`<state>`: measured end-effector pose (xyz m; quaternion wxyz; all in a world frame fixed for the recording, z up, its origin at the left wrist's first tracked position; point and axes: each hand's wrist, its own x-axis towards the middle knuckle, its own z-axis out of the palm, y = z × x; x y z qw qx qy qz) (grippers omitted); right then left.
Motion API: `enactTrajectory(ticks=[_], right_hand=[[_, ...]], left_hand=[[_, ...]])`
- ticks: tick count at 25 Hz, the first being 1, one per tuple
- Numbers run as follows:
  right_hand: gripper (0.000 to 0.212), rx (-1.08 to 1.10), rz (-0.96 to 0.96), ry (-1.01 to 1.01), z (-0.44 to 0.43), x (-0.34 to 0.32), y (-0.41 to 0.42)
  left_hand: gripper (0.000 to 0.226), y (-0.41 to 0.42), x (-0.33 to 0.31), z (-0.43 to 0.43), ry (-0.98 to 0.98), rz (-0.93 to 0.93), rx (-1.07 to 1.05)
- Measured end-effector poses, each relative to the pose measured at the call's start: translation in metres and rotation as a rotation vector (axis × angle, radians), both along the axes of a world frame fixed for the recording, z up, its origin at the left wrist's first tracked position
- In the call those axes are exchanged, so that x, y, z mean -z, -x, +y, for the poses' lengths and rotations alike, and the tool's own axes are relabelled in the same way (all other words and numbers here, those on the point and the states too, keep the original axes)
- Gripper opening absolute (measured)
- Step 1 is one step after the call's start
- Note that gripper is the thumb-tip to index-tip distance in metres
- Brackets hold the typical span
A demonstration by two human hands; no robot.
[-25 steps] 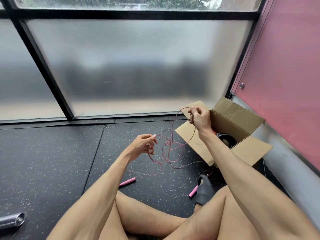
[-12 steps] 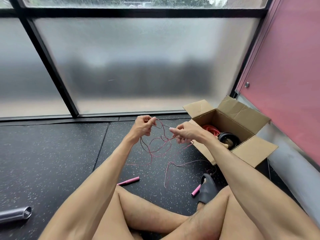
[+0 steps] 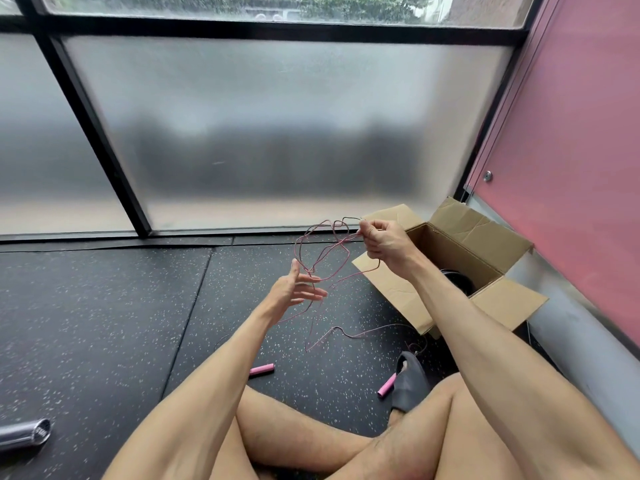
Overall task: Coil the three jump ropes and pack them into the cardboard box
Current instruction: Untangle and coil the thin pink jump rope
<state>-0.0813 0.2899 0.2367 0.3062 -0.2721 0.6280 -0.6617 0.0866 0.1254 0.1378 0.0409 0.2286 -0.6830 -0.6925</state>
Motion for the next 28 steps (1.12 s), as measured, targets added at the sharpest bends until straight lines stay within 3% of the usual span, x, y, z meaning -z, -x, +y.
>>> enactTrajectory(ticks=[2,7,12,15,18,23,28], right_hand=[[0.027,0.062,-0.003,0.025,0.004,0.002,0.003],[0.027,0.285,0.034,-0.051,0.025,0.018,0.027],[0.018,0.617,0.211,-0.342,0.068,0.060,0.053],[0.027,0.969,0.111,-0.529,0.101,0.084,0.064],[0.032,1.117,0.010,-0.634,0.122,0.107,0.067],[0.022,0.937,0.124,-0.688,0.110,0.121,0.048],[0.010,0.670,0.318,-0.737,0.083,0.114,0.031]], left_hand=[[0.074,0.001,0.003,0.003,-0.016,0.012,0.014],[0.034,-0.006,-0.007,-0.022,-0.231,0.182,-0.133],[0.038,-0.033,-0.008,-0.083,-0.424,0.211,-0.766],[0.039,-0.057,0.001,-0.119,-0.574,0.202,-1.044],[0.040,-0.074,0.009,-0.129,-0.516,0.177,-1.181],[0.042,-0.076,0.003,-0.113,-0.366,0.175,-1.135],[0.029,-0.056,-0.023,-0.089,0.039,0.143,-0.715]])
